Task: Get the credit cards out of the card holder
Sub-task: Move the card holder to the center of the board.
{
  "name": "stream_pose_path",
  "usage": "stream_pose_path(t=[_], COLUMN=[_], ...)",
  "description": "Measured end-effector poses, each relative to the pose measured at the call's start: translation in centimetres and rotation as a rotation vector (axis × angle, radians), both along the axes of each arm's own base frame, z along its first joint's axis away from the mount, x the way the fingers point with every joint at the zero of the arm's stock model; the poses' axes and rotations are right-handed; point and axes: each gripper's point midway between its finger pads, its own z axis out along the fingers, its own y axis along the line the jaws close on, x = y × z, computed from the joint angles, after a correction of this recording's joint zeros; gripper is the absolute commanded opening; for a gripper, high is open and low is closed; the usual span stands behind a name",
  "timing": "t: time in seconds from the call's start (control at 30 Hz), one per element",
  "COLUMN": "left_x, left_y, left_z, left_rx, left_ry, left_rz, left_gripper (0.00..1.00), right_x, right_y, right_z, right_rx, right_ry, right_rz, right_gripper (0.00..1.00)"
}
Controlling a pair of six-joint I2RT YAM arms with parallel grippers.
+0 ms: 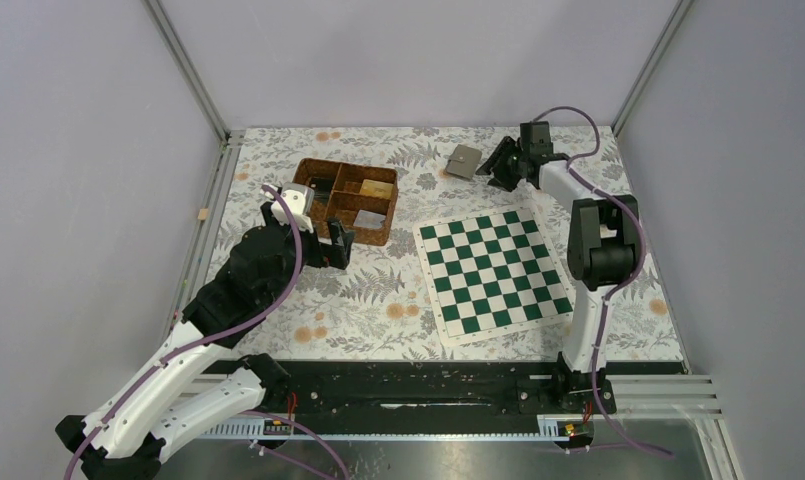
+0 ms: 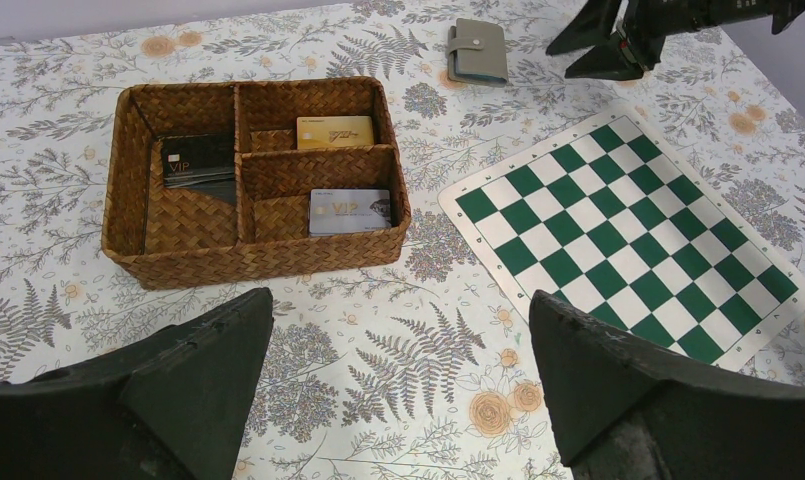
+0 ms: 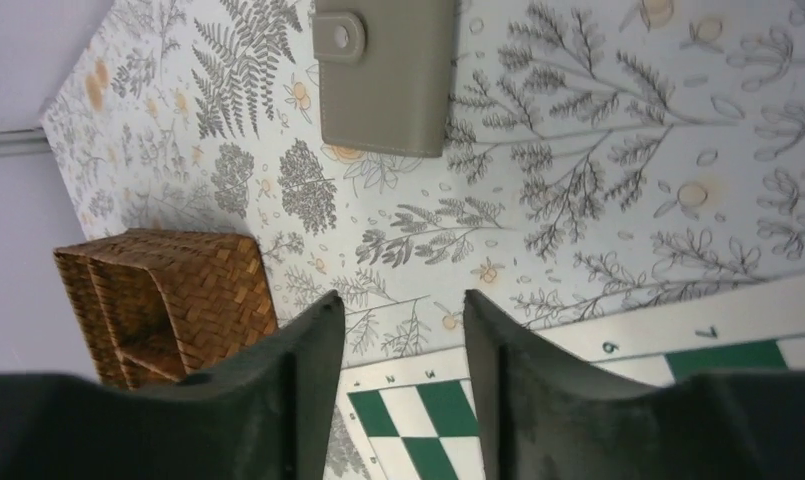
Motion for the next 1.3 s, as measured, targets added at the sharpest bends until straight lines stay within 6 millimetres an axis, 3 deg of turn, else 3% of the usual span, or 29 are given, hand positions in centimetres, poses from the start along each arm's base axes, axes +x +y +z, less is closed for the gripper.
stream_pose_path(t=[0.1, 0.3, 0.4, 0.5, 0.73, 0.93, 1.2, 1.3], left_x=[0.0, 0.0, 0.0, 0.0, 0.0, 0.0, 0.0, 0.0], left_y=[0.0, 0.0, 0.0, 0.0, 0.0, -0.1, -0.1, -0.1], left_z=[0.0, 0.0, 0.0, 0.0, 0.0, 0.0, -0.1, -0.1], left_rx=[0.0, -0.001, -0.001, 0.0, -0.001, 0.0, 0.0, 0.0], left_ry=[0.0, -0.001, 0.0, 0.0, 0.001, 0.001, 0.003, 0.002], left_rz=[0.0, 0.001, 0.0, 0.0, -0.003, -0.003, -0.005, -0.005], left_gripper=[0.98, 0.98, 0.98, 0.98, 0.98, 0.98, 0.98, 0.98], right_x=[1.4, 8.3, 10.0, 11.1, 11.9, 11.7, 9.4, 8.4], right_y=[0.0, 0.5, 0.8, 0.9, 1.1, 1.3, 1.5, 1.9], right_z=[0.3, 1.7, 1.5, 0.2, -4.9, -5.0, -6.1, -6.7], right_rx=[-0.002, -0.011, 0.01, 0.026, 0.057, 0.081, 0.022, -0.01], right_ry=[-0.022, -0.106, -0.095, -0.059, 0.067, 0.11, 0.195, 0.215], right_rz=[-0.013, -0.022, -0.042, -0.073, -0.136, -0.162, -0.11, -0.069], right_gripper=[0.69, 0.75, 0.81, 0.84, 0.84, 0.76, 0.34, 0.26])
